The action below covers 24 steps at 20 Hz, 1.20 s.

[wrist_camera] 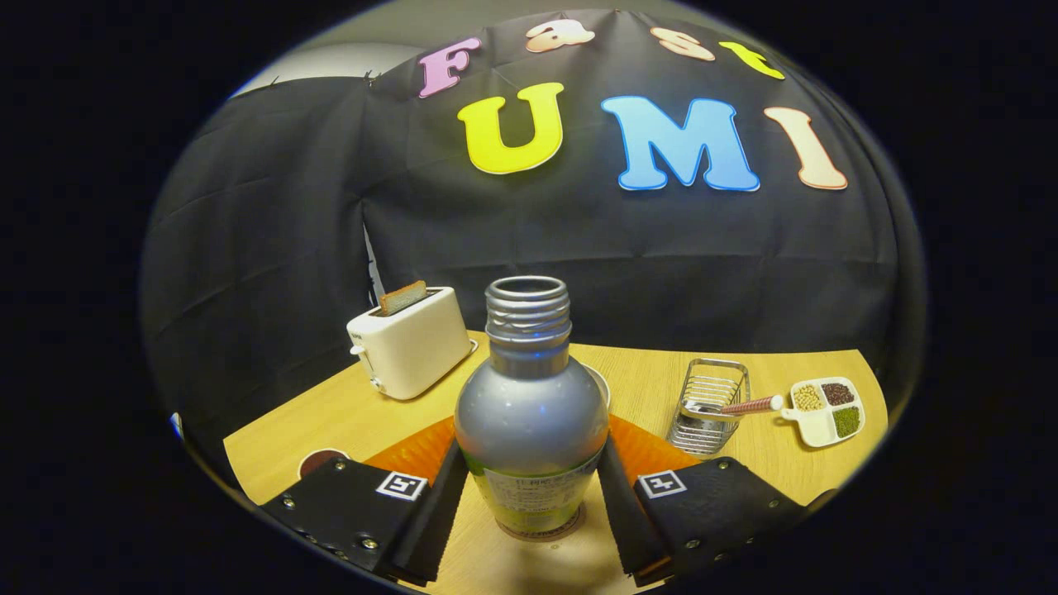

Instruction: Take the bottle from table, then pour the juice into the cup, finally place the bottle on the coaster

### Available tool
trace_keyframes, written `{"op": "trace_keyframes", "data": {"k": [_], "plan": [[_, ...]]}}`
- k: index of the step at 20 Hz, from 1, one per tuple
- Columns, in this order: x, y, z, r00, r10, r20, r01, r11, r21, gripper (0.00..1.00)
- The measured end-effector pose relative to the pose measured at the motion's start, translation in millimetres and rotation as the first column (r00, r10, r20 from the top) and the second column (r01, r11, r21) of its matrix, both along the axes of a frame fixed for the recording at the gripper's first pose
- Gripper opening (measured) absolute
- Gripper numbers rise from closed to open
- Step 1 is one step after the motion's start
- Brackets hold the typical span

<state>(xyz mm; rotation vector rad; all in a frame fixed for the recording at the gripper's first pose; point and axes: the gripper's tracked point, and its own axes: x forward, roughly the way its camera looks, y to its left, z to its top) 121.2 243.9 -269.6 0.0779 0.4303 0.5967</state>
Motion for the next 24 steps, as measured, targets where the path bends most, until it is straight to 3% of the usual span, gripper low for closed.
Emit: {"op": "trace_keyframes", "data": {"k": [7, 24], "plan": [[7.1, 12.1, -29.5, 1.000, 0.026, 0.016, -0.025, 0.998, -0.062, 0.78], [12.3, 20.2, -61.7, 0.999, 0.048, -0.010, -0.049, 0.997, -0.065, 0.78]]}}
